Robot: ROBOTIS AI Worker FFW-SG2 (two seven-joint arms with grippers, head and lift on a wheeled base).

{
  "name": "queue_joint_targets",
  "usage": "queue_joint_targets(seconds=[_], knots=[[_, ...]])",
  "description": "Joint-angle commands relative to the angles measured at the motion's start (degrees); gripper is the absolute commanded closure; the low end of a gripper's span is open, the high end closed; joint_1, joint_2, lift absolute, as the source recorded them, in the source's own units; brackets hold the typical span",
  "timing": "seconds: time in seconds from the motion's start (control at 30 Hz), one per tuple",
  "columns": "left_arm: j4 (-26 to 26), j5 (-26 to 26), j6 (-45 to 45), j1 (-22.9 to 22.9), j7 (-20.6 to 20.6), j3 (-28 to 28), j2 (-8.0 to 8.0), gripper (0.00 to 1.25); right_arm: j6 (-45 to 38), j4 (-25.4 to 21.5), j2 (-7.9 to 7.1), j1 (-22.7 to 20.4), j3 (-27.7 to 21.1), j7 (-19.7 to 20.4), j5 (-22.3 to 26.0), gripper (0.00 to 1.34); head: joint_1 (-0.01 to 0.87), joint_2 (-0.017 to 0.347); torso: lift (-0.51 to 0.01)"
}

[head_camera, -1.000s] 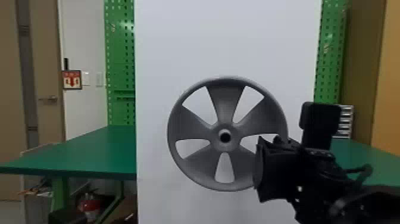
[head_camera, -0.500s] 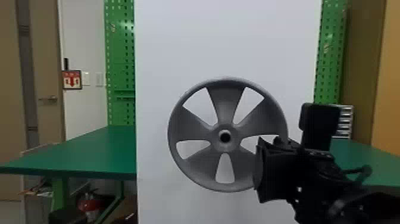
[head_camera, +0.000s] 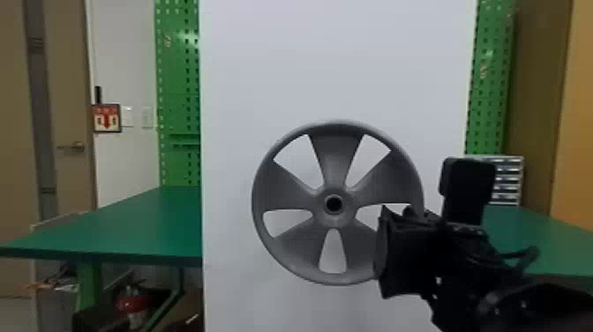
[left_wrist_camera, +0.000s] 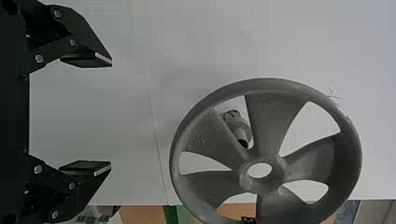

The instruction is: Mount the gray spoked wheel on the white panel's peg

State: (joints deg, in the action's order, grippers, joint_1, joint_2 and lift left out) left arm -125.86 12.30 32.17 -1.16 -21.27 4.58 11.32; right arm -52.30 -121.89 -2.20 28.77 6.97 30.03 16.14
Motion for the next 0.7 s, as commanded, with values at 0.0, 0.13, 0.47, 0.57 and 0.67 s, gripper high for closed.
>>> queue_joint_targets(seconds=[0.0, 0.13, 0.47, 0.57, 0.67], knots=[[0.00, 0.00, 0.00, -0.07, 0.00, 0.08, 0.01, 0.47, 0.71, 2.00, -0.17, 0.85, 0.06, -0.05, 0.56, 1.17, 0.123, -0.008, -0.408], [0.00, 0.00, 0.00, -0.16, 0.00, 0.08, 0.10, 0.47, 1.23, 3.50, -0.26, 1.47, -0.20, 0.03, 0.74, 1.17, 0.123, -0.008, -0.408], [0.00, 0.00, 0.00, -0.33, 0.00, 0.17, 0.19, 0.47, 2.20, 5.96, -0.87, 2.70, -0.29, -0.05, 0.39, 1.17, 0.123, -0.008, -0.408], [0.00, 0.00, 0.00, -0.33, 0.00, 0.17, 0.19, 0.47, 2.29, 6.48, -0.87, 2.96, -0.38, -0.05, 0.21, 1.17, 0.123, -0.008, -0.408], [0.00, -0.09, 0.00, -0.33, 0.00, 0.26, 0.19, 0.47, 2.55, 7.10, -0.87, 3.22, -0.55, -0.05, 0.21, 1.17, 0.123, -0.008, -0.408]])
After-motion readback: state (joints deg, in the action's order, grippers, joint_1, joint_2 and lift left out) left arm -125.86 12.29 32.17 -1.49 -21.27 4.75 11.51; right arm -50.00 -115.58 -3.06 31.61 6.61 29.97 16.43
